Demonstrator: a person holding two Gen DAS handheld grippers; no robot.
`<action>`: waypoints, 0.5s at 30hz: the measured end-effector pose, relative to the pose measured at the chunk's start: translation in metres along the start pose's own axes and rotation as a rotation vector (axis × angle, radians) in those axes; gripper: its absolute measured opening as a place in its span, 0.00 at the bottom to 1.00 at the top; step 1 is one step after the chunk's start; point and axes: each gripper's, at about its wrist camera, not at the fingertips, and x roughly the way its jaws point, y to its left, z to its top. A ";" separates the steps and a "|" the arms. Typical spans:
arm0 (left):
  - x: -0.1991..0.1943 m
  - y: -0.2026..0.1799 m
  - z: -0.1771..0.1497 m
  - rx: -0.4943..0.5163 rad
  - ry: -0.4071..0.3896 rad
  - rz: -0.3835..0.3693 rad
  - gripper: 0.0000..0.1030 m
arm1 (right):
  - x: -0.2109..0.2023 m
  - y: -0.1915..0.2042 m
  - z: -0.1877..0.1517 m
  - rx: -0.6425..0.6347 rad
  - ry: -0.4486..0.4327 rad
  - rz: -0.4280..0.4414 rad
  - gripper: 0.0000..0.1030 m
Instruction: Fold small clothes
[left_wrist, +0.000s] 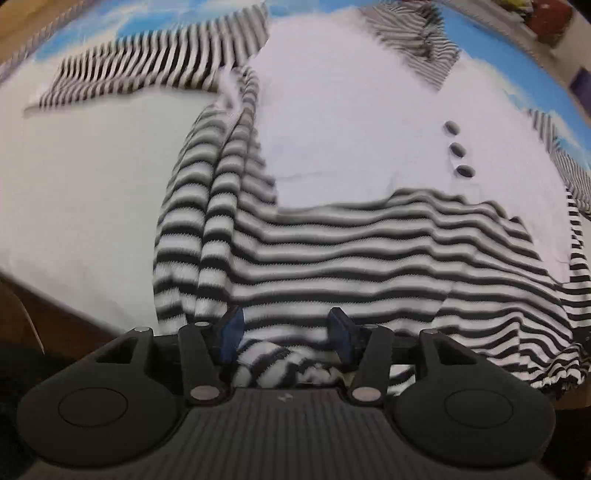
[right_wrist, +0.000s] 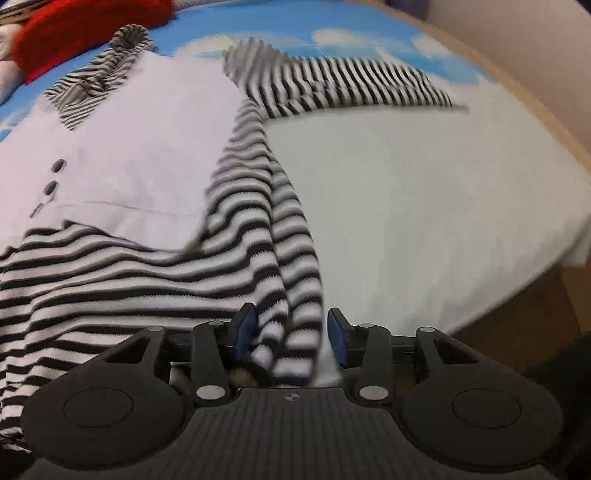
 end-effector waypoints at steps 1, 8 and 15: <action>-0.006 -0.002 0.001 0.005 -0.025 0.006 0.54 | -0.004 0.001 0.002 0.001 -0.013 0.000 0.47; -0.063 -0.020 0.008 0.079 -0.318 -0.010 0.56 | -0.079 0.004 0.036 -0.035 -0.338 0.089 0.44; -0.098 -0.029 0.013 0.084 -0.495 -0.033 0.58 | -0.135 -0.015 0.093 -0.058 -0.581 0.202 0.47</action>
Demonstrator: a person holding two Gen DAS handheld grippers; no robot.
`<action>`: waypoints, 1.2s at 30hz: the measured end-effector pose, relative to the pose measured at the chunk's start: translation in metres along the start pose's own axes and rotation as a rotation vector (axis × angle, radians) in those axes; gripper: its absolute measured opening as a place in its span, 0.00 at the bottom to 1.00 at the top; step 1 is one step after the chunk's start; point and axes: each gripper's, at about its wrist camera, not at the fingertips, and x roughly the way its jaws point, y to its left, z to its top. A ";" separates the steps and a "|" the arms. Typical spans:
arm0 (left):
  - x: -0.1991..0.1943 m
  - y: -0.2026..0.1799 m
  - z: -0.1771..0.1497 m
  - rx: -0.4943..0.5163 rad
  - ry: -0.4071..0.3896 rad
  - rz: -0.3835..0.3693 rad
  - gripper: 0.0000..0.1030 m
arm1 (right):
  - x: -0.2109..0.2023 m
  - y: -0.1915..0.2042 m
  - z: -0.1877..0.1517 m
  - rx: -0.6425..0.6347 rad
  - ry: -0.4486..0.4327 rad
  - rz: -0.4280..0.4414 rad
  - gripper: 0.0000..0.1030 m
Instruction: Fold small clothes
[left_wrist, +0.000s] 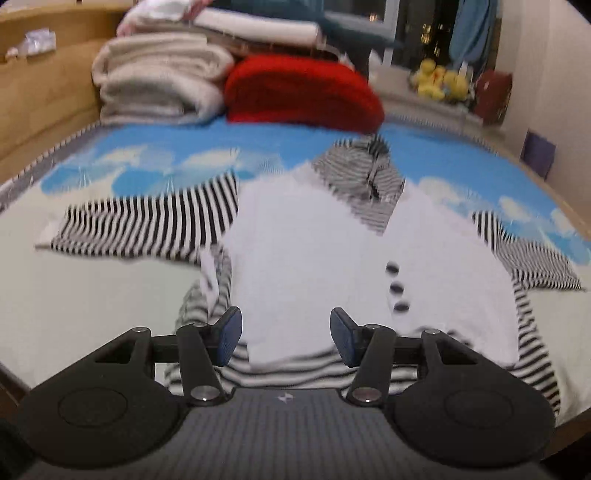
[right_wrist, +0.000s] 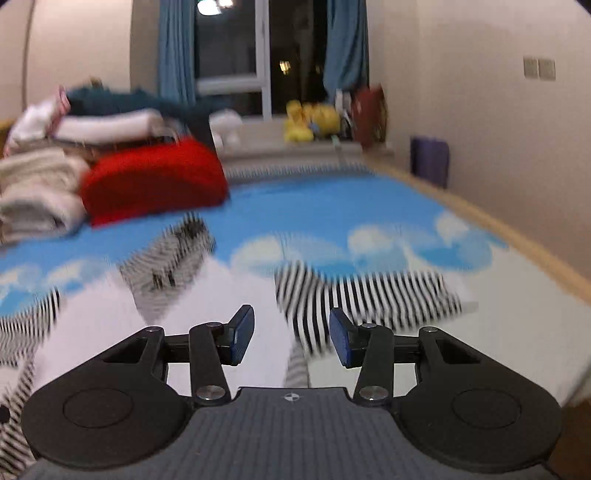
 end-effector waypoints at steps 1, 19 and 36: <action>0.000 0.001 0.004 -0.001 -0.014 0.009 0.59 | 0.001 -0.003 0.008 0.006 -0.017 0.009 0.47; 0.024 0.015 0.157 0.150 -0.229 0.071 0.61 | 0.041 -0.029 0.039 0.074 0.000 0.056 0.49; 0.173 0.186 0.167 -0.032 0.087 0.015 0.52 | 0.058 0.021 0.087 -0.050 0.042 0.035 0.49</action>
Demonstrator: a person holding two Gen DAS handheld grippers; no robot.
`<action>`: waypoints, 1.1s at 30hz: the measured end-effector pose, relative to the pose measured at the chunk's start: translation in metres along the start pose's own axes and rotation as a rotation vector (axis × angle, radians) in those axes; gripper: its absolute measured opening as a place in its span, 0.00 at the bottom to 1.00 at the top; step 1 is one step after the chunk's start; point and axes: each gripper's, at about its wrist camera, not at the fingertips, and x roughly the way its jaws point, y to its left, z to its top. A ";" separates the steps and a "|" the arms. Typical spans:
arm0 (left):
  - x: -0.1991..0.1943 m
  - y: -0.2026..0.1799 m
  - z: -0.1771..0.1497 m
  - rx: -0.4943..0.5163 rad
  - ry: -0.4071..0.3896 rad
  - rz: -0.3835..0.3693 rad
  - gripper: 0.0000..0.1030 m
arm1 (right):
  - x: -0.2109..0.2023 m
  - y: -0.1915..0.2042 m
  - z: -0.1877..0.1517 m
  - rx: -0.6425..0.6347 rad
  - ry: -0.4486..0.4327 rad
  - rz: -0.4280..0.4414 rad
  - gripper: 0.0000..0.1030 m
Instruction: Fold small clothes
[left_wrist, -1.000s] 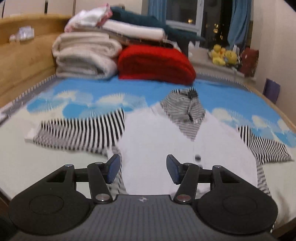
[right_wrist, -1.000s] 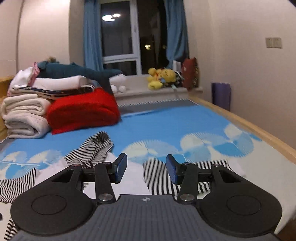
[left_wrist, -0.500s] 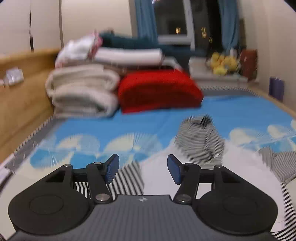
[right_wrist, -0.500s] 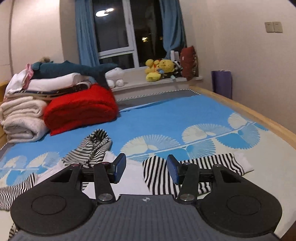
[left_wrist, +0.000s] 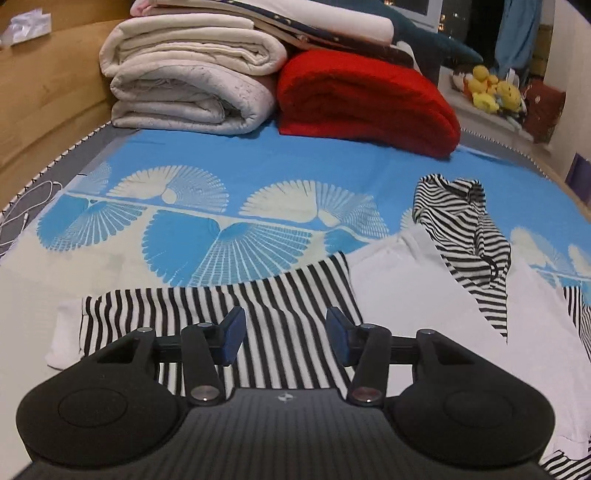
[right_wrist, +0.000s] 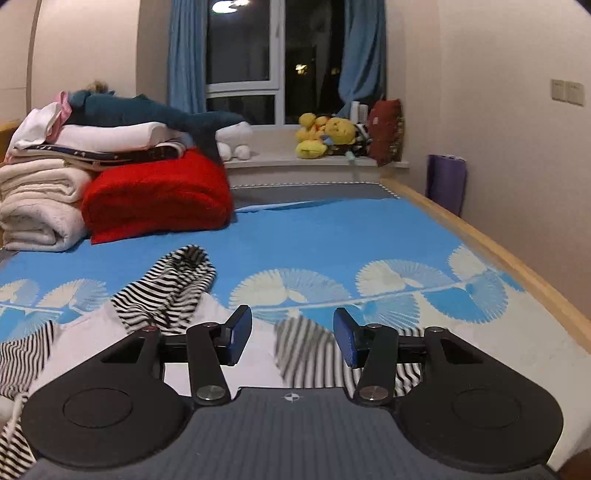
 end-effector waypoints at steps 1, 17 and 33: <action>-0.001 0.005 -0.001 0.000 0.003 0.009 0.52 | 0.007 0.010 0.010 0.020 0.002 0.031 0.49; 0.060 0.155 -0.039 -0.374 0.256 0.231 0.52 | 0.111 0.099 0.014 -0.099 0.014 0.263 0.24; 0.083 0.180 -0.047 -0.589 0.275 0.422 0.05 | 0.141 0.063 -0.018 -0.085 0.211 0.219 0.24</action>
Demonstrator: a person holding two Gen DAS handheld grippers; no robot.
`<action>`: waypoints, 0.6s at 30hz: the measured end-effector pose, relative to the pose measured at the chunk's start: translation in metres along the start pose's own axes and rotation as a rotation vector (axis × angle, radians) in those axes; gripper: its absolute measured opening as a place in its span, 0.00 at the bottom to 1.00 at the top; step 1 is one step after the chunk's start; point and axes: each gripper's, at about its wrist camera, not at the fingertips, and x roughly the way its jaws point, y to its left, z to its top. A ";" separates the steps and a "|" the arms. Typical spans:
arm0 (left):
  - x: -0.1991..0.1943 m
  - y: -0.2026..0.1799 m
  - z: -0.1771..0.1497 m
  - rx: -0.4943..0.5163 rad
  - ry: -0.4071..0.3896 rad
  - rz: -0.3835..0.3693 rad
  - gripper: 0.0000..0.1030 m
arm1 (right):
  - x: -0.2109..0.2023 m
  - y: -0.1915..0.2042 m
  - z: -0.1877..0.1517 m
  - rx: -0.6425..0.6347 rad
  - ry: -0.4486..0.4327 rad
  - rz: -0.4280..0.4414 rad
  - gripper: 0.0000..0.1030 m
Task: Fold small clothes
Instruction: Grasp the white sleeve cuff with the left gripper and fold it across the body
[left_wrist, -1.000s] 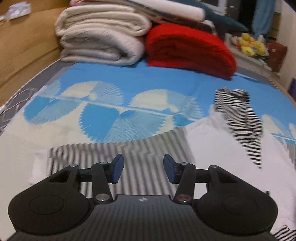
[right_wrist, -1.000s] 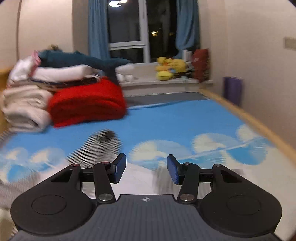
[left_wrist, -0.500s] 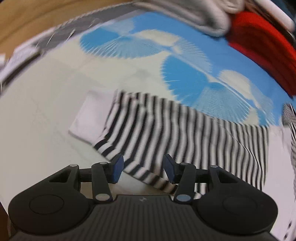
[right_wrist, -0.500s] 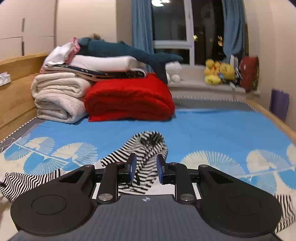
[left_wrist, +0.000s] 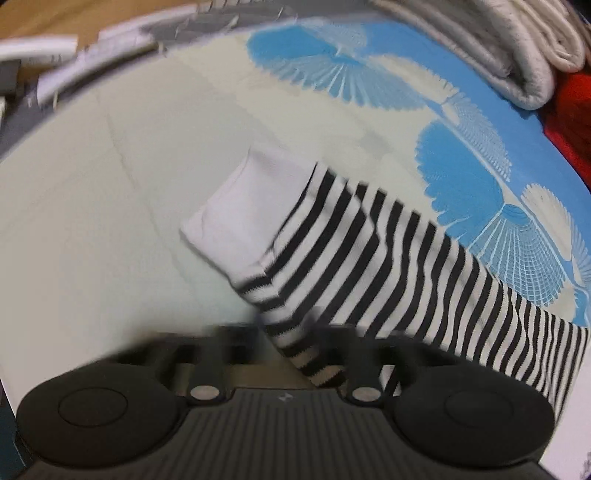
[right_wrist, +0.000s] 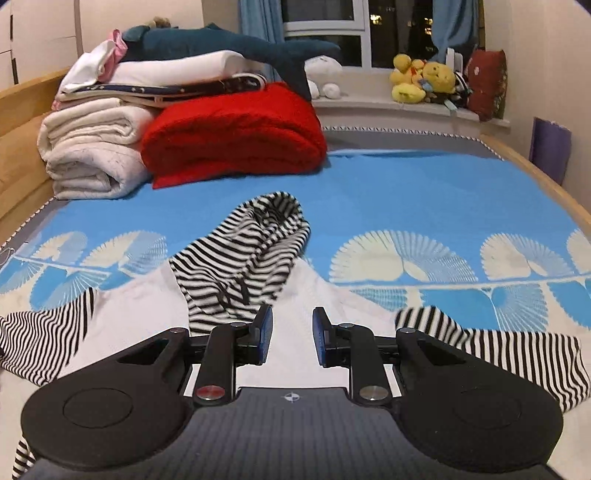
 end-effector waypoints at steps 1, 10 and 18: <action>-0.007 -0.005 -0.002 0.018 -0.038 0.011 0.04 | 0.000 -0.002 -0.002 0.000 0.007 -0.003 0.24; -0.158 -0.150 -0.051 0.342 -0.352 -0.290 0.04 | 0.002 -0.027 -0.007 0.089 0.063 -0.045 0.24; -0.281 -0.261 -0.174 0.643 -0.119 -0.936 0.35 | 0.013 -0.051 -0.012 0.301 0.131 -0.049 0.24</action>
